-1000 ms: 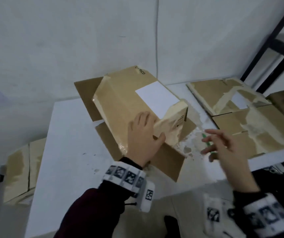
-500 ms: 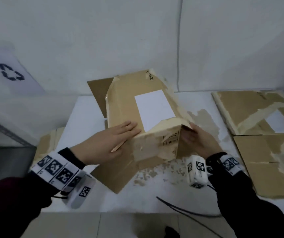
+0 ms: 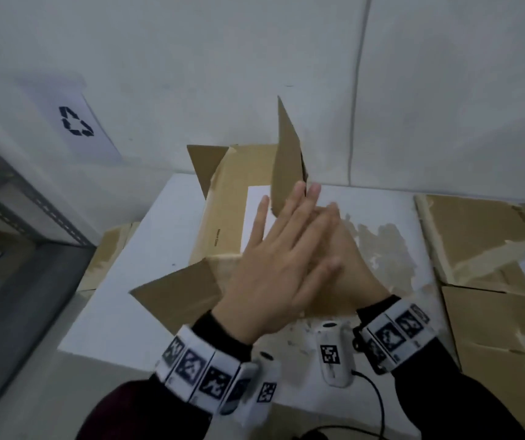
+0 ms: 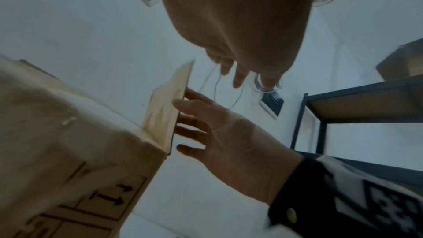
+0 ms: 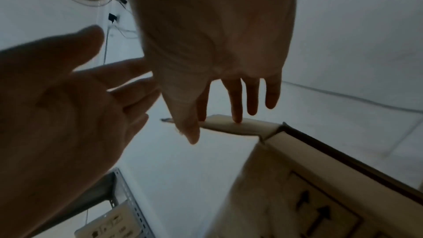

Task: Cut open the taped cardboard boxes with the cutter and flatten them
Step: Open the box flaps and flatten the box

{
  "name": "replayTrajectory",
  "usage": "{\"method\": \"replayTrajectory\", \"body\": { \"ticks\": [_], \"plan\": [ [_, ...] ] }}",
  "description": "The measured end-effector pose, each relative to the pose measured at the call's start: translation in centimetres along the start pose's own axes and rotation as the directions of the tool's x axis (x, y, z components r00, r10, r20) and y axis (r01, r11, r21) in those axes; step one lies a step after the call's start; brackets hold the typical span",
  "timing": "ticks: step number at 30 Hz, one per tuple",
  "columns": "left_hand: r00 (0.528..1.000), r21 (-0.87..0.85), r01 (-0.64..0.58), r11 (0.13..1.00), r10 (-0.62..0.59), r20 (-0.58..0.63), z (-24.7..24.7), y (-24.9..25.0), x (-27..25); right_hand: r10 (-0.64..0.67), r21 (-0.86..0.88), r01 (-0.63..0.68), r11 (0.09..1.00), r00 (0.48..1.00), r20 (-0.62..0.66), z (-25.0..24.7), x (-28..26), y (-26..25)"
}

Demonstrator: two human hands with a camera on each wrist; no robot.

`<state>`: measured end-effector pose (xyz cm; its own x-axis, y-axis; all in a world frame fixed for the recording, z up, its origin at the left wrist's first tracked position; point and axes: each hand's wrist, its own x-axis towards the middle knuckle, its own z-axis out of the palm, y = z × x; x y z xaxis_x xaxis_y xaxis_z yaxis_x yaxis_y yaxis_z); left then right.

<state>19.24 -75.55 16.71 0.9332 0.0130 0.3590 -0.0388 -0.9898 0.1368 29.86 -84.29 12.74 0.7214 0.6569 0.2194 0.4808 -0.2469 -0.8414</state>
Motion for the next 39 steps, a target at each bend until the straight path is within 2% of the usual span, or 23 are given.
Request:
{"method": "replayTrajectory", "body": {
  "ticks": [2,4,7,9,12,15,17,19,22,24,27,29,31,34,39],
  "plan": [
    [0.986,0.058,0.167,0.984,-0.168,0.016,1.1,-0.6,0.7,-0.071,0.085,0.063,0.994,0.993,0.089,0.3,0.1,0.6],
    [0.963,0.146,0.257,0.955,-0.266,0.039,2.3,-1.7,0.9,-0.053,0.205,0.028,0.978,0.992,0.116,0.3,0.6,1.9],
    [0.955,0.193,0.292,0.937,-0.298,0.003,3.9,-2.8,0.4,0.162,0.333,-0.202,0.921,0.976,0.142,0.6,1.9,5.1],
    [0.949,0.182,0.316,0.931,-0.314,-0.037,4.6,-2.7,-0.3,0.225,0.309,-0.286,0.907,0.949,0.220,0.9,2.9,7.2],
    [0.928,0.163,0.373,0.913,-0.369,-0.058,6.0,-2.6,-1.7,0.187,0.213,-0.255,0.943,0.937,0.293,0.9,3.0,8.8],
    [0.919,0.123,0.390,0.912,-0.379,-0.108,7.1,-3.2,-1.9,0.128,0.081,-0.148,0.986,0.968,0.217,0.0,2.4,9.3],
    [0.919,0.129,0.385,0.914,-0.368,-0.140,7.2,-3.5,-1.7,0.117,0.135,-0.143,0.980,0.976,0.183,-0.4,2.9,9.6],
    [0.920,0.125,0.378,0.917,-0.356,-0.165,7.2,-3.6,-2.1,0.149,0.176,-0.203,0.963,0.949,0.277,0.1,4.0,9.2],
    [0.916,0.060,0.365,0.929,-0.347,-0.201,7.3,-4.4,-3.8,0.175,0.146,-0.254,0.956,0.895,0.411,1.3,5.2,8.4],
    [0.893,-0.001,0.410,0.912,-0.402,-0.204,7.3,-5.7,-4.5,0.165,0.167,-0.242,0.956,0.913,0.374,1.4,4.3,9.2],
    [0.838,-0.104,0.486,0.868,-0.497,-0.228,7.4,-8.0,-3.3,0.209,0.168,-0.255,0.952,0.945,0.251,0.3,1.4,10.6],
    [0.848,-0.148,0.423,0.894,-0.448,-0.282,7.9,-9.2,-1.5,0.253,0.262,-0.296,0.918,0.949,0.186,-0.3,-1.2,10.4],
    [0.875,-0.295,0.303,0.906,-0.387,-0.290,8.7,-9.5,0.4,0.304,0.301,-0.331,0.894,0.943,0.134,-0.4,-3.6,9.6],
    [0.921,-0.519,0.164,0.839,-0.319,-0.224,10.7,-9.0,3.2,0.362,0.245,-0.354,0.903,0.932,0.015,0.3,-5.2,9.3],
    [0.968,-0.450,0.029,0.892,-0.138,-0.211,15.2,-8.8,7.8,0.385,0.090,-0.377,0.922,0.917,-0.102,1.4,-2.5,10.0]
  ]
}}
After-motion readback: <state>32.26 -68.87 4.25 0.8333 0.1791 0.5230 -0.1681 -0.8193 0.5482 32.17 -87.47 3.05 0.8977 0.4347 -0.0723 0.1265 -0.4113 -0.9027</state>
